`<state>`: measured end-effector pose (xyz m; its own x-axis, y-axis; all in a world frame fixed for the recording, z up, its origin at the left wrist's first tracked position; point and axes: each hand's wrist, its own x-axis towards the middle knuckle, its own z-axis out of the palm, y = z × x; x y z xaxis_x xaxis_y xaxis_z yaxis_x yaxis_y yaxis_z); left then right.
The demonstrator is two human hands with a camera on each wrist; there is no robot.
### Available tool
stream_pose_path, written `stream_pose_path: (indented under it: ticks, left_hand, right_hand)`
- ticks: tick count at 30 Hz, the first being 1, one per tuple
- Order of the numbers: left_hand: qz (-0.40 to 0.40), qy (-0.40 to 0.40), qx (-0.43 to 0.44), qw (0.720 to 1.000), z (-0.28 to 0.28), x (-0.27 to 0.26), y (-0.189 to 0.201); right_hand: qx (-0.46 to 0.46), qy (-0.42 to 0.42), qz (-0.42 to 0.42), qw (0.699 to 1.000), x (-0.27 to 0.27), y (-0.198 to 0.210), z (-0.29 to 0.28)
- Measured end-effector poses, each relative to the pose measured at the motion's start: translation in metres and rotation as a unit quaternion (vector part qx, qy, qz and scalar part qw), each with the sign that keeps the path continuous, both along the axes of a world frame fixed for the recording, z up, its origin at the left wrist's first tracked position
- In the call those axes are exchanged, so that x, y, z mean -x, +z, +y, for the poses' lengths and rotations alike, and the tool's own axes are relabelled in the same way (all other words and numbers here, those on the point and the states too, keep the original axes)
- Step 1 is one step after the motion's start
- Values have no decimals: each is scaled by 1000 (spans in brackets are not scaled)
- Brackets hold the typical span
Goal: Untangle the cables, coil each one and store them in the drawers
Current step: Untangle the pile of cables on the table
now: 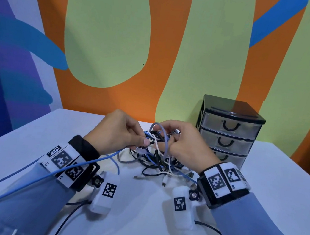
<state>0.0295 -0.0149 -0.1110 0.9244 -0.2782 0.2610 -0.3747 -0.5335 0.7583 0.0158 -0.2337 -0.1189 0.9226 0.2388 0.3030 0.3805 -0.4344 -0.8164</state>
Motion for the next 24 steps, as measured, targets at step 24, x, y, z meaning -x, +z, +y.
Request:
stream_pose_path:
  ticks: [24]
  left_hand:
    - [39, -5, 94, 995, -7, 8, 7]
  right_hand:
    - [-59, -53, -30, 996, -14, -8, -6]
